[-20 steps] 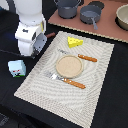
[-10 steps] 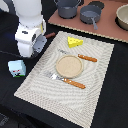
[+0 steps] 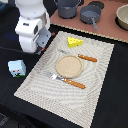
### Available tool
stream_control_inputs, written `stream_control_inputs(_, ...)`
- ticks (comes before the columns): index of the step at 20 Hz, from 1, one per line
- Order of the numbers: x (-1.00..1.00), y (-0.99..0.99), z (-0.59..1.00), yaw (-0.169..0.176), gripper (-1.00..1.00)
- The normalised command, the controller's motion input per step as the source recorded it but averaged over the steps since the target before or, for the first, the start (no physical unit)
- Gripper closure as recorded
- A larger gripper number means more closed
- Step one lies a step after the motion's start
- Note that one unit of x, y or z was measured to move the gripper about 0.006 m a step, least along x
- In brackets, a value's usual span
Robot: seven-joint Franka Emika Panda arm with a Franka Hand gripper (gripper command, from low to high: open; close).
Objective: Interact with the objects in diverse but meaningful ways.
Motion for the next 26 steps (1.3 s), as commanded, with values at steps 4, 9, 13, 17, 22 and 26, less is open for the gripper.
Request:
stream_control_inputs(4,0.99,-0.1,0.73,0.0,1.0)
stream_control_inputs(9,0.93,-0.19,0.18,0.0,1.0)
stream_control_inputs(13,0.99,-0.14,0.38,0.0,1.0)
stream_control_inputs(17,0.98,-0.15,0.37,0.0,1.0)
stream_control_inputs(22,0.98,-0.13,0.42,0.0,1.0)
stream_control_inputs(26,0.96,-0.12,0.32,0.0,1.0)
